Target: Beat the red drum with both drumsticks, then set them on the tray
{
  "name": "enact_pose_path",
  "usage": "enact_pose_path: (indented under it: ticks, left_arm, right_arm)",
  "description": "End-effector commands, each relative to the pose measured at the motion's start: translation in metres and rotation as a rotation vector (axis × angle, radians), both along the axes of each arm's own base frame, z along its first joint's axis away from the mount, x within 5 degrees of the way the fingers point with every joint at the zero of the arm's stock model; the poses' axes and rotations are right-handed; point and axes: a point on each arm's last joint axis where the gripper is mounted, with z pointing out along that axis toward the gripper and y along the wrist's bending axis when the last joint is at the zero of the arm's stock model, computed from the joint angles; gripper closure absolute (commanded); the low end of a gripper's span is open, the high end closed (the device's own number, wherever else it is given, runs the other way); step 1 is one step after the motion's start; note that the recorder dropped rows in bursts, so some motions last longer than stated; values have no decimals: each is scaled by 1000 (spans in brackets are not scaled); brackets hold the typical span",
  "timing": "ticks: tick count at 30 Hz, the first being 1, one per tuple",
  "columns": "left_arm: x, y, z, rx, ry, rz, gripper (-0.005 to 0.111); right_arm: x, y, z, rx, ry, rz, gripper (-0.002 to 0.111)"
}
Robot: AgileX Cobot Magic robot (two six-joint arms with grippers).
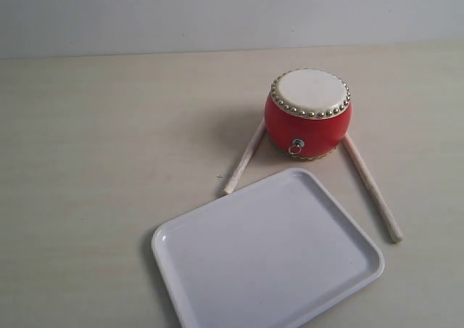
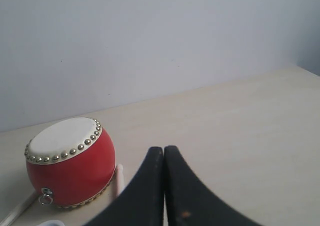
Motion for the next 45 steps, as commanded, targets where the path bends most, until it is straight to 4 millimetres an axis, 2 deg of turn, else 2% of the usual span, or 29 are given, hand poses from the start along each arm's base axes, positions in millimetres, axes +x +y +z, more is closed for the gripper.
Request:
enact_pose_path:
  ticks: [1,6,11,13,15,17,20,25,29,34,36,38,40,43,45]
  left_arm:
    - [19,-8,26,125,38,-95,107]
    - [36,-5,60,217,-80,-55,107]
    - [47,0,82,516,-288,51,107]
    - [50,3,90,473,-282,93,107]
    - [53,4,90,516,-299,102,107]
    - [58,2,87,644,-349,99,107]
    - [73,8,80,813,-384,166,107]
    - [110,14,60,902,-301,258,107]
    - [143,16,39,990,-191,409,107]
    - [170,4,12,1194,-82,535,107]
    - [178,-2,-3,1259,31,545,107]
    - [185,-7,-22,1265,228,510,107]
    - [188,-13,-39,1161,455,427,107]
    - [187,-33,-55,955,717,191,107]
    - [185,-48,-63,867,817,27,107]
  right_arm:
    - [0,0,-1,-2,-6,1,108]
    - [0,0,-1,-2,-6,1,108]
    - [0,0,-1,-2,-6,1,108]
    - [0,0,-1,-2,-6,1,108]
    - [0,0,-1,-2,-6,1,108]
    - [0,0,-1,-2,-6,1,108]
    - [0,0,-1,-2,-6,1,108]
    - [0,0,-1,-2,-6,1,108]
    - [0,0,-1,-2,-6,1,108]
    - [0,0,0,-3,-13,1,108]
    - [0,0,0,-3,-13,1,108]
    - [0,0,0,-3,-13,1,108]
    - [0,0,0,-3,-13,1,108]
    - [0,0,0,-3,-13,1,108]
    - [0,0,0,-3,-13,1,108]
